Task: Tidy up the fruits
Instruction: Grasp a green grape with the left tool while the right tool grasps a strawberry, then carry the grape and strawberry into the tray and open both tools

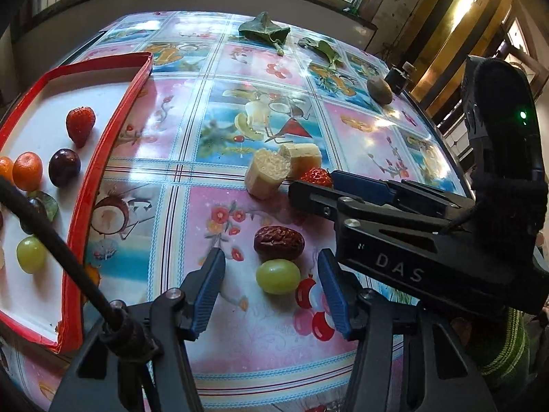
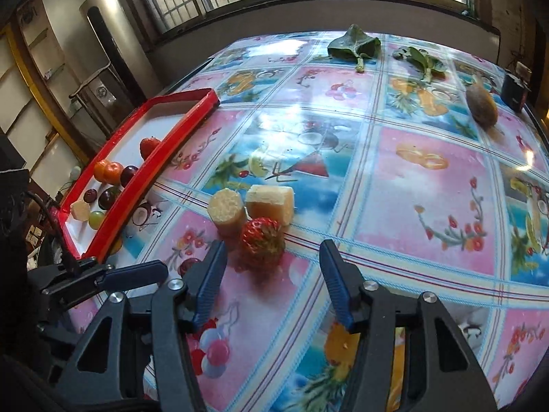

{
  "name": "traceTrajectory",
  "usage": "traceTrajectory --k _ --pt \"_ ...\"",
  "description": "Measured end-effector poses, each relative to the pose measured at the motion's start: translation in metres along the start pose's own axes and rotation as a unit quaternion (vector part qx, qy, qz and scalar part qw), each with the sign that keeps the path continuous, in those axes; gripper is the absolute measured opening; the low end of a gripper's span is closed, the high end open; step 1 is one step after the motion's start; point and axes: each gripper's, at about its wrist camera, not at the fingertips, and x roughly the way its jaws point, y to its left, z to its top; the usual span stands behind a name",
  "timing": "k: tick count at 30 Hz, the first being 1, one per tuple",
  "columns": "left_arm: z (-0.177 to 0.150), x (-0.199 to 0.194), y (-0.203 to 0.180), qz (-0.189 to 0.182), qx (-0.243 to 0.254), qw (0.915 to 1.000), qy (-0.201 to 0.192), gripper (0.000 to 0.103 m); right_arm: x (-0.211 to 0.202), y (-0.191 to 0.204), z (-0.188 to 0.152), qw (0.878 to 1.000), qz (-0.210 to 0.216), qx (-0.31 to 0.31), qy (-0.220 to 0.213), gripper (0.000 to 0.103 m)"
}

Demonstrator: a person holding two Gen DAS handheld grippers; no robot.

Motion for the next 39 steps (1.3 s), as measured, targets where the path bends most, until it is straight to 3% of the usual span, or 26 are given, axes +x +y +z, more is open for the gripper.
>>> traceTrajectory --k 1,2,4,8,11,15,19,25,32,39 --pt "-0.001 0.0 -0.001 -0.002 0.003 1.0 0.0 0.047 0.005 0.0 0.002 1.0 -0.002 0.0 0.006 0.051" --pt "-0.001 0.001 -0.003 -0.005 0.008 1.0 0.002 0.034 0.009 0.0 0.004 1.0 -0.003 0.0 0.012 0.048" --pt "-0.002 0.003 -0.007 -0.001 0.02 0.9998 0.004 0.024 0.012 0.003 0.007 1.0 -0.009 -0.011 0.014 0.047" --pt "-0.003 0.004 -0.012 0.008 0.035 0.9994 0.003 0.024 0.018 0.019 0.006 0.997 -0.043 -0.064 0.02 0.039" --pt "-0.004 0.003 -0.013 0.011 0.035 0.9993 0.002 0.024 0.017 0.021 0.004 0.996 -0.034 -0.077 0.019 0.033" --pt "-0.004 -0.005 -0.018 0.019 0.034 0.9992 0.004 0.024 -0.004 0.004 0.002 0.999 -0.014 -0.04 0.002 0.033" --pt "0.001 -0.026 -0.028 0.035 0.041 0.9984 -0.02 0.024 -0.038 -0.021 -0.003 1.0 0.001 0.006 -0.029 0.033" --pt "0.014 -0.051 -0.024 0.107 0.035 0.9925 -0.047 0.024 -0.073 -0.039 -0.011 0.998 -0.007 0.035 -0.057 0.032" --pt "0.016 -0.08 0.004 0.161 0.003 0.9834 -0.084 0.024 -0.089 -0.036 -0.014 0.996 0.017 0.045 -0.078 0.033" --pt "0.013 -0.095 0.027 0.181 -0.02 0.979 -0.092 0.024 -0.089 -0.012 -0.008 0.996 0.037 0.021 -0.08 0.033"
